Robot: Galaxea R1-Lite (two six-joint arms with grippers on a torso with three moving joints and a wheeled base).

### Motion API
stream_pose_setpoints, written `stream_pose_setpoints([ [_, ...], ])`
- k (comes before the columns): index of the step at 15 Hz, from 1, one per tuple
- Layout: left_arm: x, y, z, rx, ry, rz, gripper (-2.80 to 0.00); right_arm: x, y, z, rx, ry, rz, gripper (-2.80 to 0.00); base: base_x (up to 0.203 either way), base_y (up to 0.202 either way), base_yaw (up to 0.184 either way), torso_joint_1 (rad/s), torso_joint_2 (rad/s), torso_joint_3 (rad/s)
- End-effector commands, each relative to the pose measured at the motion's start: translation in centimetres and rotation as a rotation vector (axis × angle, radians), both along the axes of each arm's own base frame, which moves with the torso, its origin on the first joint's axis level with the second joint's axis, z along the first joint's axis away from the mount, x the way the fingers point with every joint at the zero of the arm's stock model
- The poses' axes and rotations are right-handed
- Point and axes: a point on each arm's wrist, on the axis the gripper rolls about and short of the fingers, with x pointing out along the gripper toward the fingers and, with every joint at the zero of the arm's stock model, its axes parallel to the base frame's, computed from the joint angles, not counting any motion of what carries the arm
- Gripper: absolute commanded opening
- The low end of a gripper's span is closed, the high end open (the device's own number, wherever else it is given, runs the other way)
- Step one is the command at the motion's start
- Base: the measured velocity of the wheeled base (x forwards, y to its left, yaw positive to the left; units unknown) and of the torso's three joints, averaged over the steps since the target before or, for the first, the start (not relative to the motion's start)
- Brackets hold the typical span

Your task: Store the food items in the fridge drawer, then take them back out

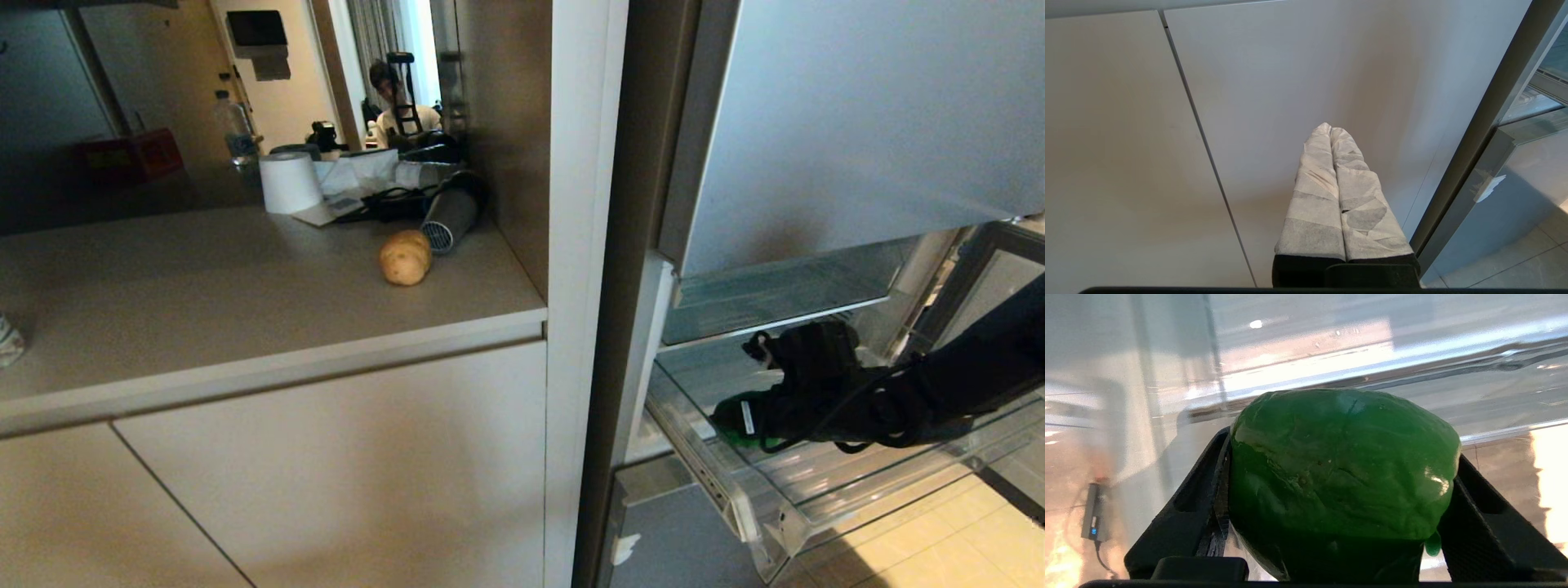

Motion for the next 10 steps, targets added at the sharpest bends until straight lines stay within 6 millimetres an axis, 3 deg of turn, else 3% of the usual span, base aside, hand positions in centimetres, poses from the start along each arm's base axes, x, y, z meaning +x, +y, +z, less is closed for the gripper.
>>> stream_pose_setpoints([
  [1,0.1,0.0,-0.3,0.0,0.011,0.0,-2.8,-1.3,0.1,2.4,0.004,-0.052,0.007,-2.8,0.0,0.0,0.0,0.0,0.0,0.0],
  [5,0.1,0.0,-0.3,0.0,0.011,0.0,-2.8,-4.4,-0.1,5.5,0.004,-0.115,0.012,-2.8,0.0,0.0,0.0,0.0,0.0,0.0],
  [10,0.1,0.0,-0.3,0.0,0.011,0.0,-2.8,-9.7,-0.5,11.1,-0.034,-0.194,-0.04,-2.8,0.0,0.0,0.0,0.0,0.0,0.0],
])
